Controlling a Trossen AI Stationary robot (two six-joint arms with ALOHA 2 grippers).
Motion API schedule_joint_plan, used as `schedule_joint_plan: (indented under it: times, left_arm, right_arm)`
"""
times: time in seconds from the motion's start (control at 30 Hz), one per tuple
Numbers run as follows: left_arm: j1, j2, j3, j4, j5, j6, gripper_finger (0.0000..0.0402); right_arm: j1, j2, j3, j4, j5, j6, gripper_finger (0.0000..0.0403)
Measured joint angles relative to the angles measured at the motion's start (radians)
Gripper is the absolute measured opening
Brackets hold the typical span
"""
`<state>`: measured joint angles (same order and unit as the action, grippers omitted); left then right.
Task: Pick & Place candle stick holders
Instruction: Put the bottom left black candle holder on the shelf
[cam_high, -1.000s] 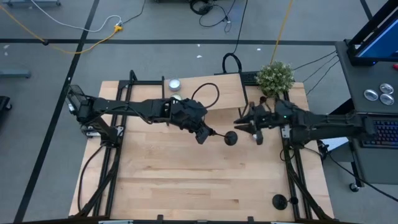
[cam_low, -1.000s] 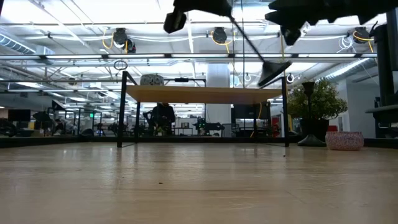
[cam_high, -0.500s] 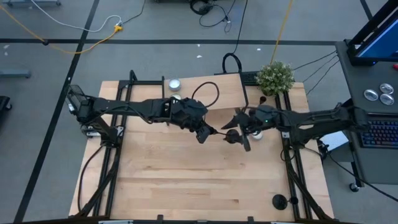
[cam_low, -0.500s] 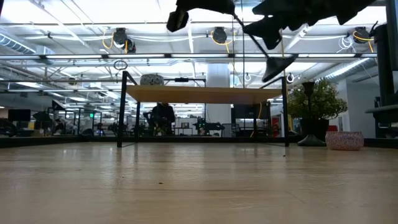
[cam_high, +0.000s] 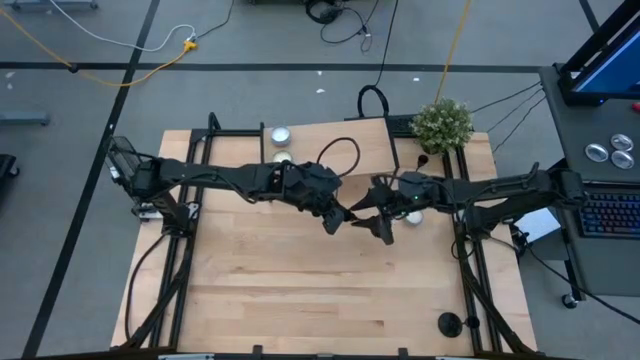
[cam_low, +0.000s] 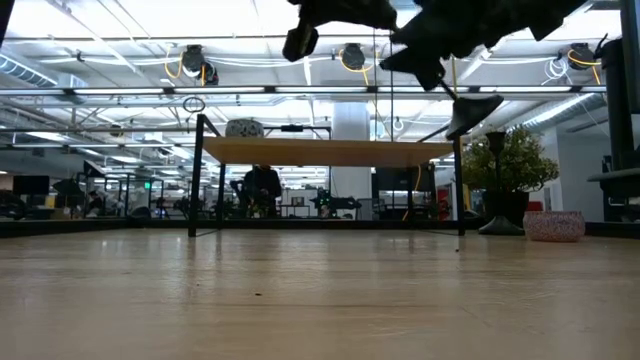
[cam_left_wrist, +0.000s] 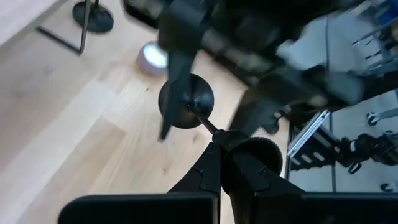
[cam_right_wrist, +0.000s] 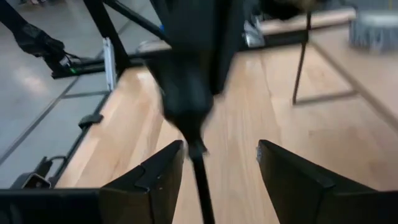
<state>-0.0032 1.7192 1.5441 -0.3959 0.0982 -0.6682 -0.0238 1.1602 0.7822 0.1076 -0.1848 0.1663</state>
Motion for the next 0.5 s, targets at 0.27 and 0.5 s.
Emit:
schedule_joint_plan:
  times: [0.27, 0.5]
  left_arm:
    - [0.000, 0.002, 0.001, -0.002, 0.007, 0.000, 0.0007]
    - [-0.006, 0.002, 0.001, -0.022, 0.006, -0.007, 0.0007]
  right_arm:
    - [0.000, -0.002, 0.000, -0.083, 0.000, 0.036, 0.0188]
    - [0.000, -0.002, 0.000, -0.081, -0.003, 0.059, 0.0160]
